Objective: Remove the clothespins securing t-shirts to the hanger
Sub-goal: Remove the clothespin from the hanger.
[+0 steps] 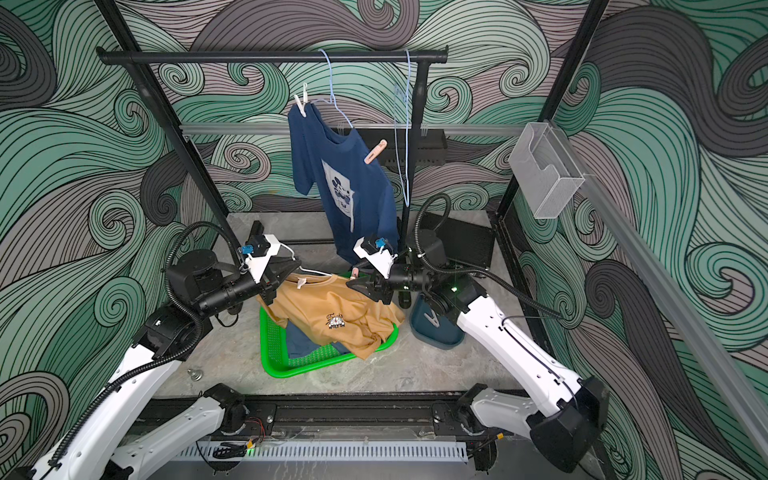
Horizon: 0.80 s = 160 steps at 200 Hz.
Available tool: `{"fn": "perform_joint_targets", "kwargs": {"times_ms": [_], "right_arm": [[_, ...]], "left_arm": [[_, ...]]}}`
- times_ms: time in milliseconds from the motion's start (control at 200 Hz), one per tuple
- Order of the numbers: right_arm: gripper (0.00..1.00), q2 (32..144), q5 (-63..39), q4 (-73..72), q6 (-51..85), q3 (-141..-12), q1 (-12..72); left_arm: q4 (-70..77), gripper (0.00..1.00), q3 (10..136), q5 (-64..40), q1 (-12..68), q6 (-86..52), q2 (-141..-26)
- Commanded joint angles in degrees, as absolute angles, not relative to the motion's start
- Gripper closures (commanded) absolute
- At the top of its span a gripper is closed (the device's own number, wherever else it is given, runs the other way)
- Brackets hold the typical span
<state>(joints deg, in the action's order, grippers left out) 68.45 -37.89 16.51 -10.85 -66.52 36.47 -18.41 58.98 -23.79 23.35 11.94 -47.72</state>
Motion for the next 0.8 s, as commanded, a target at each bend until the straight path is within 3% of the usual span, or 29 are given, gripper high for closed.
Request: {"fn": "perform_joint_targets", "kwargs": {"times_ms": [0, 495, 796], "right_arm": [[0.57, 68.48, -37.98, 15.12, -10.58, -67.76, 36.64], [0.76, 67.07, -35.09, 14.52, -11.31, -67.06, 36.83], [0.79, 64.22, -31.87, 15.08, -12.87, -66.74, 36.86]], "left_arm": [[-17.24, 1.00, 59.41, -23.76, 23.14, 12.12, -46.82], [-17.13, 1.00, 58.82, -23.73, 23.11, 12.01, -47.05], [-17.40, 1.00, 58.10, -23.11, 23.16, 12.64, -46.88]]}}
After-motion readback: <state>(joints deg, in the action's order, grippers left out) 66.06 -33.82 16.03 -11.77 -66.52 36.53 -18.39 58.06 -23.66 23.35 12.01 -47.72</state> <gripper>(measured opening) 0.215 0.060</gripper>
